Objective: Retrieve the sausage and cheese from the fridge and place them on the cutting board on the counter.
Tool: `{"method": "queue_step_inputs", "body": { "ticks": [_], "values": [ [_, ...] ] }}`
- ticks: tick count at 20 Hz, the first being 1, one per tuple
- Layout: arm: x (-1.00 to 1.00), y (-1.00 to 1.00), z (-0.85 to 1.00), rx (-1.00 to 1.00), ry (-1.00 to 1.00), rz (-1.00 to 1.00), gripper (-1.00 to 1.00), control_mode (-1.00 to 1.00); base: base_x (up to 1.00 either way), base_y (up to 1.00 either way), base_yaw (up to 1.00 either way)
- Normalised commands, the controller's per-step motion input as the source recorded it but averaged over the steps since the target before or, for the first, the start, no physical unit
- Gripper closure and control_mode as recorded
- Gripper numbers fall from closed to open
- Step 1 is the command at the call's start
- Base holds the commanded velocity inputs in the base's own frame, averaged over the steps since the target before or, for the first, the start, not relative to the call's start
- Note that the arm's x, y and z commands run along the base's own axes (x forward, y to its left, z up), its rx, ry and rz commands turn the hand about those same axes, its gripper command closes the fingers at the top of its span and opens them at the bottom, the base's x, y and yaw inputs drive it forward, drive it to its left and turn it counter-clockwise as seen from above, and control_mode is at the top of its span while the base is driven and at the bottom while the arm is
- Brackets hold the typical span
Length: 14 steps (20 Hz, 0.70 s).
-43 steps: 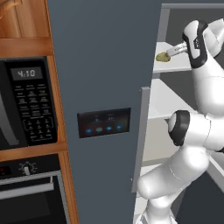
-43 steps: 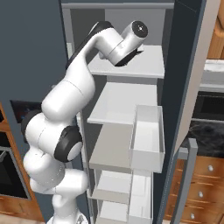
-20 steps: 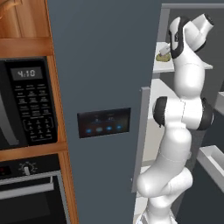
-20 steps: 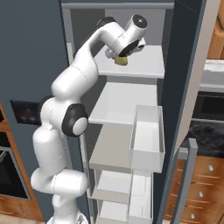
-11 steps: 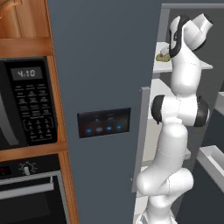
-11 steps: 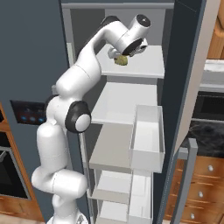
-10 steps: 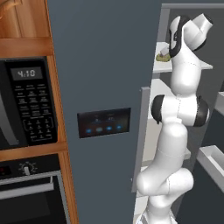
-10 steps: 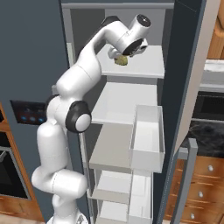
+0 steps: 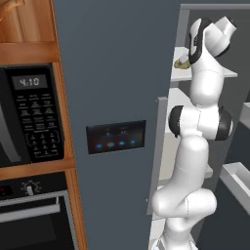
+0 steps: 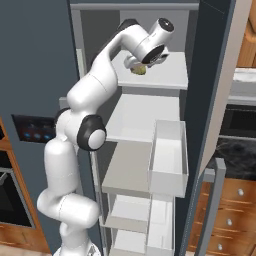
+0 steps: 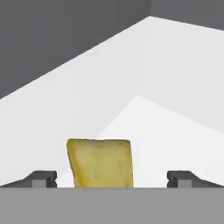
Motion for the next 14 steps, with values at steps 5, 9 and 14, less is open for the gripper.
{"method": "queue_step_inputs", "body": {
  "ticks": [5,9,14],
  "values": [
    [0.00,0.11,-0.15,0.00,0.00,0.01,-1.00,-1.00,0.00,0.00,0.00],
    [-0.01,0.04,-0.16,0.00,0.00,0.01,1.00,-1.00,0.00,0.00,0.00],
    [-0.06,0.00,-0.09,0.00,0.00,0.02,1.00,-1.00,0.00,0.00,0.00]
  ]
}}
